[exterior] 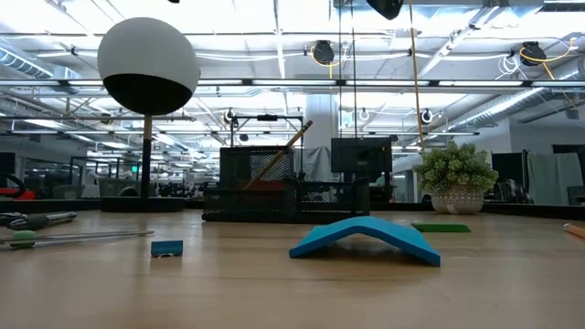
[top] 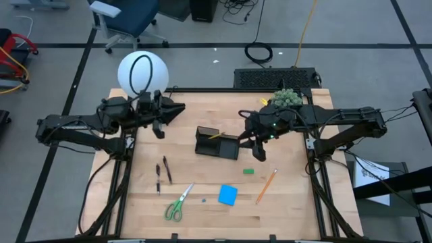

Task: Pick and place office supplies into organizer
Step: Put the orange pencil into the desk organizer

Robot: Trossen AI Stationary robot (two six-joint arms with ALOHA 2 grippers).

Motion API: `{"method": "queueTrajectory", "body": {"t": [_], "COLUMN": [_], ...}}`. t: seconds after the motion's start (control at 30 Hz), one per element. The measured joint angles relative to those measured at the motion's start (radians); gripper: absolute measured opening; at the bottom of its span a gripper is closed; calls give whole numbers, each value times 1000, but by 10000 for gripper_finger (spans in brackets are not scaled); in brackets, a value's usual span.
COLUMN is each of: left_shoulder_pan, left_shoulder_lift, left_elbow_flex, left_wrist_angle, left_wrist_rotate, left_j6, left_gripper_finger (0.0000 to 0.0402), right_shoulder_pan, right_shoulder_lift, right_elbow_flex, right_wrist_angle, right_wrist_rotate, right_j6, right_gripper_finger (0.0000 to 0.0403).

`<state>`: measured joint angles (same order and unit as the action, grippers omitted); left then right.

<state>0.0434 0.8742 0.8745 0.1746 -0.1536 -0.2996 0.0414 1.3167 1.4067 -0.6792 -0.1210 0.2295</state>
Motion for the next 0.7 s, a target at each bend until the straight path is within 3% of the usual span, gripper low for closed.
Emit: {"method": "queueTrajectory", "body": {"t": [0.17, 0.43, 0.6, 0.7], "left_shoulder_pan": [0, 0, 0, 0], "left_shoulder_lift": [2, 4, 5, 5], "left_elbow_flex": [0, 0, 0, 0], "left_wrist_angle": [1, 1, 1, 1], "left_wrist_rotate": [0, -1, -2, -3], "left_j6": [-27, -20, -20, -19], "left_gripper_finger": [47, 47, 47, 47], "right_shoulder_pan": [0, 28, 54, 60], "right_shoulder_lift": [0, 0, 0, 1], "right_elbow_flex": [0, 0, -47, -113], "right_wrist_angle": [-172, -409, -443, -446], "right_wrist_rotate": [-66, -59, 69, 65], "right_j6": [-83, -213, -219, -177], "right_gripper_finger": [130, 130, 130, 130]}}
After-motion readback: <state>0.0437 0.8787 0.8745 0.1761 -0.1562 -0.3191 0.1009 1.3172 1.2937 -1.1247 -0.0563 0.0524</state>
